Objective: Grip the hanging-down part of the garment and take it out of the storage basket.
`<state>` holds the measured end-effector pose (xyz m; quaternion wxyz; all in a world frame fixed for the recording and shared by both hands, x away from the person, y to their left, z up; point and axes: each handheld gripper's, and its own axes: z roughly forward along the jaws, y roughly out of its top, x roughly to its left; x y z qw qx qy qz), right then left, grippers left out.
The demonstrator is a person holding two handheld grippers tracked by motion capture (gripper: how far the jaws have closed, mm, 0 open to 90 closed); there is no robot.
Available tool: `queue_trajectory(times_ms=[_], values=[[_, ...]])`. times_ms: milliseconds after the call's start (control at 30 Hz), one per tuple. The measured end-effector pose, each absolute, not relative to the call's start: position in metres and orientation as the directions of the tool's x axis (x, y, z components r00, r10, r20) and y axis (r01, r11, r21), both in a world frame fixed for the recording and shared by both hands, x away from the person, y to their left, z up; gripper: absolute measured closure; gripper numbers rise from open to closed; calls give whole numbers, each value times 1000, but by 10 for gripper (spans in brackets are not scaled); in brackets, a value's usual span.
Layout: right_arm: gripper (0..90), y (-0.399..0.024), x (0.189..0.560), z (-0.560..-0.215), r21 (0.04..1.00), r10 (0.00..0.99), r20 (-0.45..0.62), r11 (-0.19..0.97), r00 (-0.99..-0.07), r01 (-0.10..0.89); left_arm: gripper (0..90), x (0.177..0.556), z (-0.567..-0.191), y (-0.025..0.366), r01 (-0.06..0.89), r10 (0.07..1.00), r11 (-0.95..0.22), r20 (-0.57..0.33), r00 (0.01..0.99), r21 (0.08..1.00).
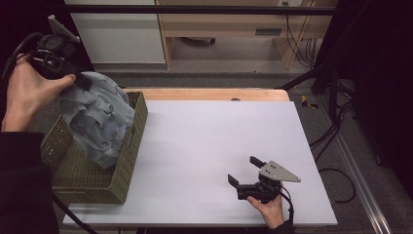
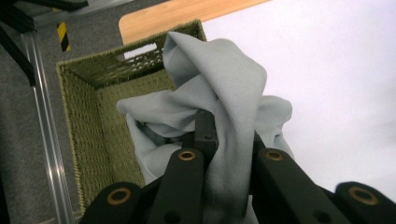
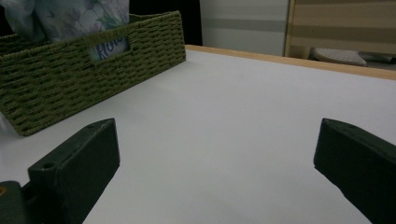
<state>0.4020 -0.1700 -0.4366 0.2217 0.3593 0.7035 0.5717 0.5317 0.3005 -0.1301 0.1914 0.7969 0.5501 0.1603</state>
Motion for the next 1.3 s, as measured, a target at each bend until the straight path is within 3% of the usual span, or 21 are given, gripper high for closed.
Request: queue_trajectory(times_ms=[333, 767, 1300], values=[[12, -129, 420, -420, 966, 706, 121, 77, -698, 246, 833, 533, -122, 295, 819, 936, -331, 53, 348, 469], [38, -33, 460, -400, 965, 600, 162, 68, -783, 252, 832, 534, -121, 296, 823, 935, -333, 50, 350, 461], [54, 41, 490, -394, 966, 535, 173, 72, -827, 249, 833, 534, -123, 301, 823, 935, -331, 44, 351, 461]])
